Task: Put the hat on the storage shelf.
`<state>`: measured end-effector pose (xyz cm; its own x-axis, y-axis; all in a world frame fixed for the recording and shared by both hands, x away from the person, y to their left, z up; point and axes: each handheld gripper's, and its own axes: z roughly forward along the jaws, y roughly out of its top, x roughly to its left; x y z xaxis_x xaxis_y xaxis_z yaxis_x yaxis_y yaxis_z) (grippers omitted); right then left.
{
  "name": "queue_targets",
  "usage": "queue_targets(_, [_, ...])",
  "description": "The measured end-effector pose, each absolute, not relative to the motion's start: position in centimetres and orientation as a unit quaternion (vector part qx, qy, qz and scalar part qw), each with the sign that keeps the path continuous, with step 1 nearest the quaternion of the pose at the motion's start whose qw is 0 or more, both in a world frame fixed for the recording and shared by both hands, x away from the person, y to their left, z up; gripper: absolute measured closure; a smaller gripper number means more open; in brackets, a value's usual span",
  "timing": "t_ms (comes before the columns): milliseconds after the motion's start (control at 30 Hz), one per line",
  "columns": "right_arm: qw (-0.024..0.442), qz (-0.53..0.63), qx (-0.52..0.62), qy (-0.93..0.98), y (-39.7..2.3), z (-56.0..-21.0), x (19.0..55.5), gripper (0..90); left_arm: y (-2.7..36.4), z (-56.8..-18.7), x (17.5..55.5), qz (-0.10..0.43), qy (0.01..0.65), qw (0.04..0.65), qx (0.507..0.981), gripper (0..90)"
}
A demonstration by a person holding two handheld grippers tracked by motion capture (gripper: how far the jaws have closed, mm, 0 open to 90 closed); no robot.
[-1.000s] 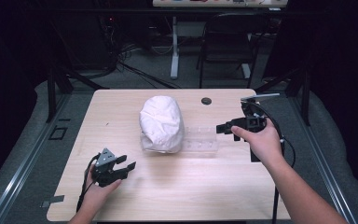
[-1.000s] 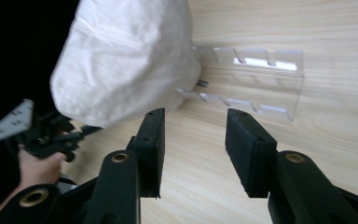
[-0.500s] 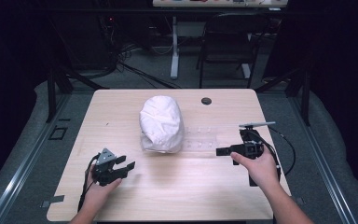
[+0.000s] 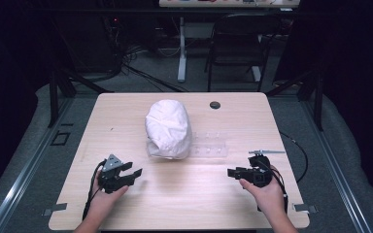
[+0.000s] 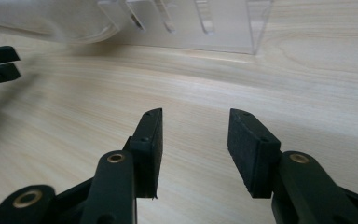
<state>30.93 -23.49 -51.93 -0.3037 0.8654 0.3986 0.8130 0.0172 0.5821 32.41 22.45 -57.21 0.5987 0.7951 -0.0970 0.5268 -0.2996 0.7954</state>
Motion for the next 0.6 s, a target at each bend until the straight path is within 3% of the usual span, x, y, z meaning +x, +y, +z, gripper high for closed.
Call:
queue_targets(133, [0.073,0.379,0.580,0.717,-23.7,-53.3,30.4,55.0,22.3,-57.3,32.4,0.162,0.418,0.417,0.791,47.4])
queue_targets(267, [0.077,0.386,0.579,0.714,-24.2,-54.4,29.9,57.6,22.2,-57.3,32.4,0.161,0.417,0.413,0.794,47.3])
queue_targets(400, [0.083,0.381,0.580,0.715,-24.5,-55.3,29.3,72.7,22.0,-57.4,32.4,0.160,0.415,0.413,0.795,47.3])
queue_targets(600, [0.107,0.412,0.574,0.700,-24.9,-56.3,28.3,75.6,21.4,-57.4,32.1,0.157,0.409,0.413,0.799,47.3])
